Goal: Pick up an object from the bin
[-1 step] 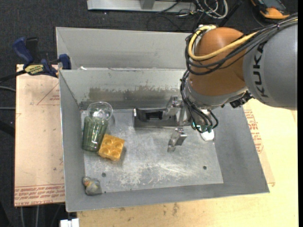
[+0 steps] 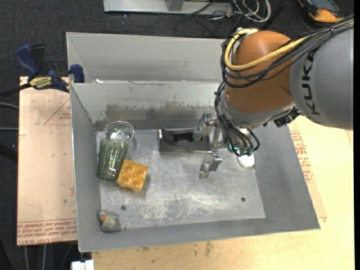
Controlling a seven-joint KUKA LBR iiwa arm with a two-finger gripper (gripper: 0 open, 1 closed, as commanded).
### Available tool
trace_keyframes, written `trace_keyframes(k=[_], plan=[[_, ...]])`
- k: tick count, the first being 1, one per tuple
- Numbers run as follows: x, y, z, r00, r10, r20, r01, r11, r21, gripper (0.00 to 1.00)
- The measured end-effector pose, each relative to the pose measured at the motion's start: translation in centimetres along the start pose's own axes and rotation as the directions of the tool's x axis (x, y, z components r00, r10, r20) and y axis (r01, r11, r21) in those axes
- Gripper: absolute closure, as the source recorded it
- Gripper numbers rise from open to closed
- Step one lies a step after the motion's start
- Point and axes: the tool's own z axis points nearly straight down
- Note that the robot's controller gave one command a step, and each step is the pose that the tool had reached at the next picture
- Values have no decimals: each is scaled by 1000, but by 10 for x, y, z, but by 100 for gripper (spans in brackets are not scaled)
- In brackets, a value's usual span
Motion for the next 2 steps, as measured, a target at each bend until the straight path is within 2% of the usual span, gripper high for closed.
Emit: trace_keyframes(k=[1,2], plan=[[-28,-2,36,999,50,10,-50,999,-2,0],[-62,21,78,1000,-4,2,4,1000,1,0]])
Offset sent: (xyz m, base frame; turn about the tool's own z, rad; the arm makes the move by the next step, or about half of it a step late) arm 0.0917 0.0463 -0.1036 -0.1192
